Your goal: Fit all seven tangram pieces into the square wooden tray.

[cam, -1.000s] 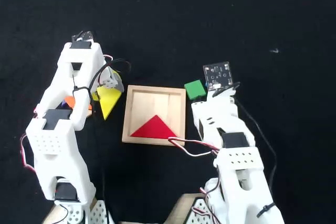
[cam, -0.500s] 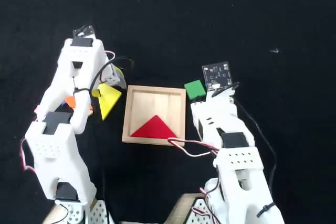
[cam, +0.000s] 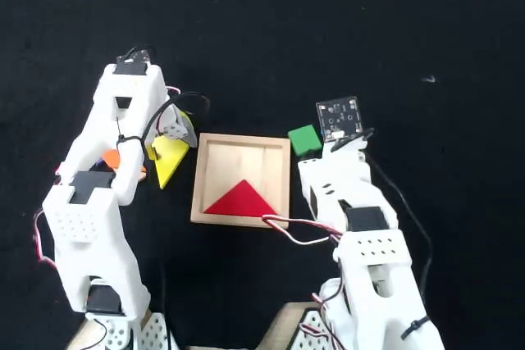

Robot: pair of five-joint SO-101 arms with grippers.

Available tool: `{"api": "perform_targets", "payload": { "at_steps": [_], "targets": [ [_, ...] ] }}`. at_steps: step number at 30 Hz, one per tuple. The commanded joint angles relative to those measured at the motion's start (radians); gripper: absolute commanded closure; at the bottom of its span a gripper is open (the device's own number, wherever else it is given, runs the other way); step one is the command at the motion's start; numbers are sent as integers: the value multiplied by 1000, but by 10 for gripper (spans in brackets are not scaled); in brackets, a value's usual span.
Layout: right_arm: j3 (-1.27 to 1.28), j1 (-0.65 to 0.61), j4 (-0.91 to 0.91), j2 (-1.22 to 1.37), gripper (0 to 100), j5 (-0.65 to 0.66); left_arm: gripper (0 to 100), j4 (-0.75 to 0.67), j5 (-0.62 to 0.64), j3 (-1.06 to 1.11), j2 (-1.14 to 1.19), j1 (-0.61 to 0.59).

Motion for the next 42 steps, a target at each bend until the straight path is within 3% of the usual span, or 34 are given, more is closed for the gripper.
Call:
{"api": "perform_targets", "payload": {
  "at_steps": [1, 12, 16, 19, 25, 33, 36, 42],
  "targets": [
    [-7, -14, -28, 1, 861, 12, 703, -40, -34, 21, -6, -35],
    [-7, -14, -28, 1, 861, 12, 704, -54, -35, 30, -18, -33],
    [-7, -14, -28, 1, 861, 12, 703, 49, -43, -25, -94, -27],
    [-7, -14, -28, 1, 861, 12, 703, 57, -137, -45, -186, -16],
    [-5, -14, -28, 1, 861, 12, 705, -140, -488, -53, -221, -13],
    [-5, -14, -28, 1, 861, 12, 703, -371, -532, -110, 28, -12],
    [-5, -14, -28, 1, 861, 12, 703, -324, -583, -206, 110, -15],
    [-5, -14, -28, 1, 861, 12, 706, -55, -807, -392, 215, -21]
  ]
}}
